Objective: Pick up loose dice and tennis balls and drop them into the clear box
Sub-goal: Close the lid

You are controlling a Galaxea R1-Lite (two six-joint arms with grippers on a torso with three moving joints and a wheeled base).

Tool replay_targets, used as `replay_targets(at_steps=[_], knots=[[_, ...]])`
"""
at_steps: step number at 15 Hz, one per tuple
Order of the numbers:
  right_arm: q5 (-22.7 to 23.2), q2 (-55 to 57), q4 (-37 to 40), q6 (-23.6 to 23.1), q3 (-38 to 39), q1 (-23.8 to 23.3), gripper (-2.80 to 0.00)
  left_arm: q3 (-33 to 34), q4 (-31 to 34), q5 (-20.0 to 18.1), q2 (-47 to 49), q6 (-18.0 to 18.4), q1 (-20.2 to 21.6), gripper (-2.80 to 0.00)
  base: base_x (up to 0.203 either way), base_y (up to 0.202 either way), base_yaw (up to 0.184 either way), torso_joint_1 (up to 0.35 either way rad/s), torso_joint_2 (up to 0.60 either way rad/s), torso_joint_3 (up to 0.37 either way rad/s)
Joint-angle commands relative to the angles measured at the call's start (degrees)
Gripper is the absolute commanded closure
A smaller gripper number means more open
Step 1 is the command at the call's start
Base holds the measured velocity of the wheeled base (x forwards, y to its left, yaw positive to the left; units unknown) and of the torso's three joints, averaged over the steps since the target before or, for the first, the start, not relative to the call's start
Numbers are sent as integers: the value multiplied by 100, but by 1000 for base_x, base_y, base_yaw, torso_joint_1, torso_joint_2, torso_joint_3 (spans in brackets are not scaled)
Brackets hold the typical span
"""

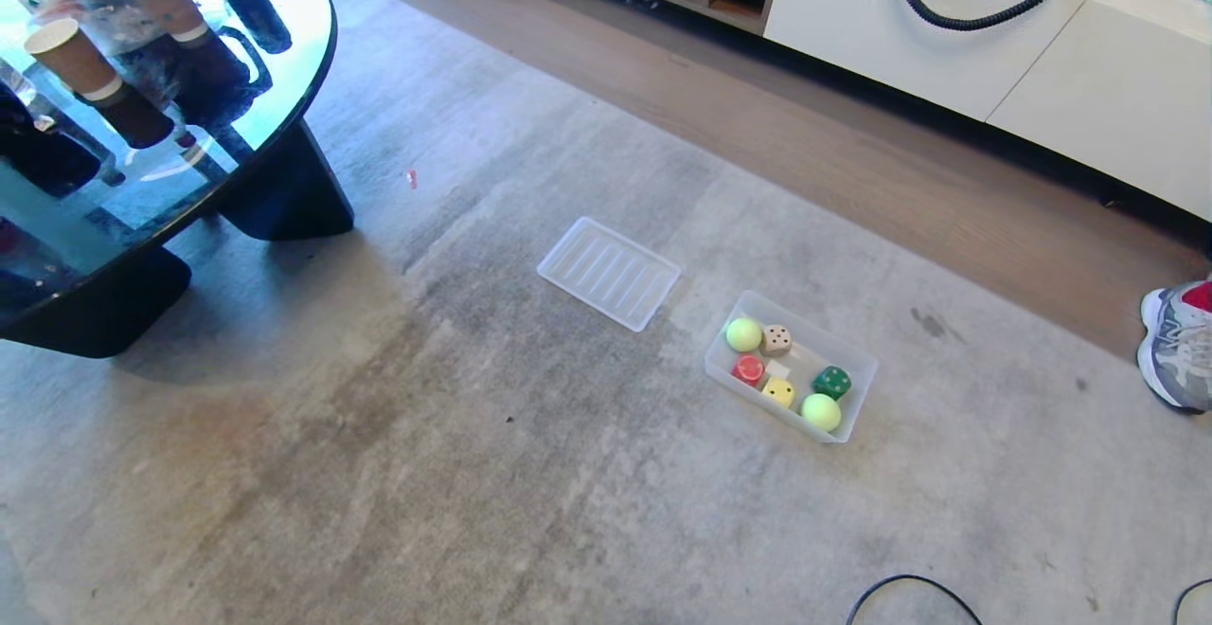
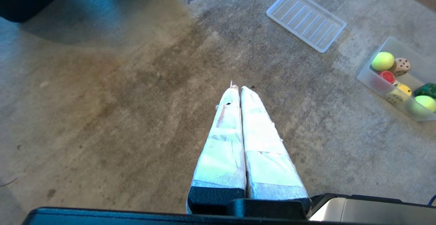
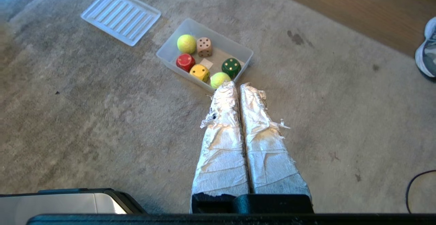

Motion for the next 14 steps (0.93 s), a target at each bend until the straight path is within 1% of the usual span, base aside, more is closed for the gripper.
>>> replay_targets(at_steps=[1, 4, 8, 14], knots=[[1, 1, -2, -1, 141, 0, 0, 0, 2, -3, 0, -6, 0, 0, 0, 0, 0, 7, 10, 201], [1, 1, -3, -1, 141, 0, 0, 0, 2, 6, 0, -14, 0, 0, 0, 0, 0, 2, -3, 206], [1, 1, -10, -1, 141, 0, 0, 0, -1, 41, 0, -120, 0, 0, 0, 0, 0, 1, 4, 196], [1, 1, -10, -1, 141, 0, 0, 0, 2, 32, 0, -85, 0, 0, 0, 0, 0, 2, 3, 201]])
